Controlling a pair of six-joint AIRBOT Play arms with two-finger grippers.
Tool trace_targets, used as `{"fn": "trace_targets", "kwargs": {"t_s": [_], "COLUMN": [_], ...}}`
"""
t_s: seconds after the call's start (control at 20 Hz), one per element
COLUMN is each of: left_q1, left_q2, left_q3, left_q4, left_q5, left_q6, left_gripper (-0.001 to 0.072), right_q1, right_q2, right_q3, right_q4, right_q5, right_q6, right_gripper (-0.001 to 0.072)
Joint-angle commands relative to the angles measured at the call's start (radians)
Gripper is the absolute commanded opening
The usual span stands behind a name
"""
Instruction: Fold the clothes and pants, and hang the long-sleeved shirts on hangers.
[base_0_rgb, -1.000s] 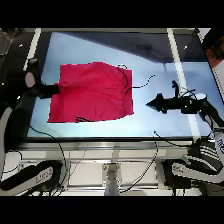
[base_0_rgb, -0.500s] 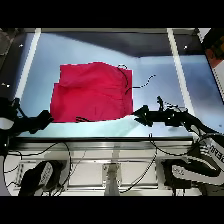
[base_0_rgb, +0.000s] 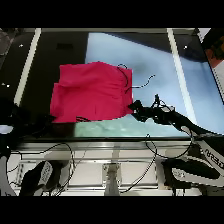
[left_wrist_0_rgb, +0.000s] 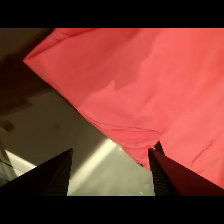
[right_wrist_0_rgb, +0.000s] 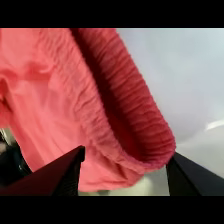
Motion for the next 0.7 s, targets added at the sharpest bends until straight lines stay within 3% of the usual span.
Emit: {"fn": "trace_targets", "kwargs": {"t_s": [0.0,0.3,0.5,0.65], "left_q1": [0.003,0.001,0.001,0.001], "left_q2": [-0.092,-0.243,-0.308,-0.361], "left_q3": [-0.003,-0.003,-0.002,-0.002], "left_q4": [-0.034,-0.132,-0.268,-0.314], "left_q5": [0.022,0.145,0.195,0.213], "left_q6": [-0.013,0.003,0.081,0.082], "left_gripper": [0.0610,0.0612,0.0593,0.0400], "right_q1": [0.045,0.044,0.044,0.044], "right_q2": [0.000,-0.002,-0.002,-0.002], "right_q3": [0.039,0.038,0.038,0.038], "right_q4": [0.019,0.016,0.016,0.017], "right_q5": [-0.088,-0.091,-0.090,-0.091], "right_q6": [0.013,0.013,0.013,0.013], "right_gripper": [0.0575,0.0575,0.0574,0.0570]}}
